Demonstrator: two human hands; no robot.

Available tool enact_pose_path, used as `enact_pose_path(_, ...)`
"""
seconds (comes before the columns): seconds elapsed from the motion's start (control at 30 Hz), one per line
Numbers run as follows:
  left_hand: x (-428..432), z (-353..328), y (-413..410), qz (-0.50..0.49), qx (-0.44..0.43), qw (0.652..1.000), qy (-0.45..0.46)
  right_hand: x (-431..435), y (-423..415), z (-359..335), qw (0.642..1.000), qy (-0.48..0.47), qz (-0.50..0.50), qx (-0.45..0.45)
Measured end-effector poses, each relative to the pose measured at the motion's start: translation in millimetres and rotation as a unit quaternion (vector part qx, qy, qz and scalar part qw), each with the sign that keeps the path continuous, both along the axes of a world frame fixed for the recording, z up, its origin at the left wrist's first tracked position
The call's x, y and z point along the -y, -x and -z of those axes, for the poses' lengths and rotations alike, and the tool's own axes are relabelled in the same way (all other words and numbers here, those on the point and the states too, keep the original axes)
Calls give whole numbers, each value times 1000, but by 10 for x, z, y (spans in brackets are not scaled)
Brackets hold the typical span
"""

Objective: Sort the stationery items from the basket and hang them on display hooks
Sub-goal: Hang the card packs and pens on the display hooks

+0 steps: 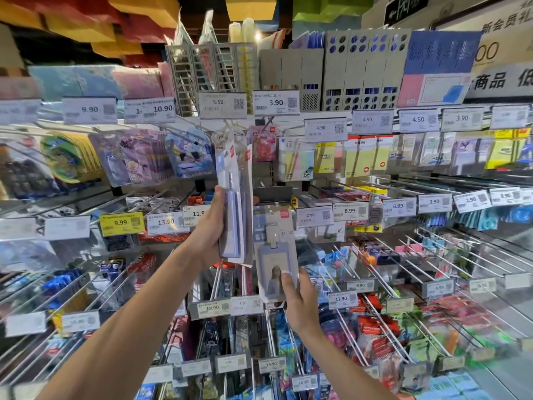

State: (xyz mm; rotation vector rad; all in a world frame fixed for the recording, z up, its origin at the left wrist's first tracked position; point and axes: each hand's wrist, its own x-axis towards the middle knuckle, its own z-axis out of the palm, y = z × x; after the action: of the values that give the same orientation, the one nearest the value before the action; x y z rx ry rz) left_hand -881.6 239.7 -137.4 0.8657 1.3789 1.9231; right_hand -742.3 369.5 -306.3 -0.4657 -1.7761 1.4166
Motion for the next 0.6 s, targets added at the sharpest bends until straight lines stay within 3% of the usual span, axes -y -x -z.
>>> enact_pose_path(0.17,20,-33,-31,0,-9,1000,12,-62,66,79,1000,-9,19,-5)
enact_pose_path(0.37,-3,-49,-55,-36,-21,998,42,-286,434,-34,989,79,-22,124)
enact_pose_path(0.6,-11,-60,-66,-62,-32,996,63,-652,818,-336,964,113,17,241)
